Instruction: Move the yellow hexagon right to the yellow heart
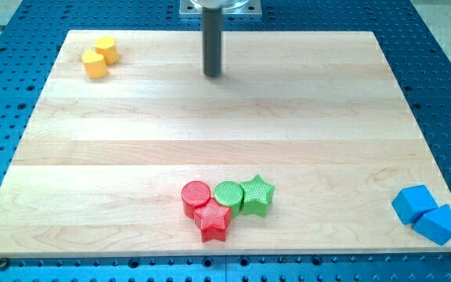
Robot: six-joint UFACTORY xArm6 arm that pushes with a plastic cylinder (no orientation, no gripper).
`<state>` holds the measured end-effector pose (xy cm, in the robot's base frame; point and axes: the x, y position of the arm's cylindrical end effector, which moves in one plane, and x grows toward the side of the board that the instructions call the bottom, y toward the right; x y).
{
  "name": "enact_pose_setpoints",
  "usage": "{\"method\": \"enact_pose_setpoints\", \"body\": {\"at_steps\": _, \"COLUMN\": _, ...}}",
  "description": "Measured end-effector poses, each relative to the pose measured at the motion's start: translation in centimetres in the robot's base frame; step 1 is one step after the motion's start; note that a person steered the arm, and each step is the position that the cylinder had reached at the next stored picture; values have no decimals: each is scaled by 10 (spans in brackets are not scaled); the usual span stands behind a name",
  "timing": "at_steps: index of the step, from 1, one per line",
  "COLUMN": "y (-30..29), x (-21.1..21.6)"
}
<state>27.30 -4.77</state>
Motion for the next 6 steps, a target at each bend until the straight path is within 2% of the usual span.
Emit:
{"method": "enact_pose_setpoints", "body": {"at_steps": 1, "y": -77, "x": -30}}
{"method": "enact_pose_setpoints", "body": {"at_steps": 2, "y": -121, "x": -48}}
{"method": "enact_pose_setpoints", "body": {"at_steps": 5, "y": -165, "x": -47}}
{"method": "enact_pose_setpoints", "body": {"at_steps": 6, "y": -153, "x": -17}}
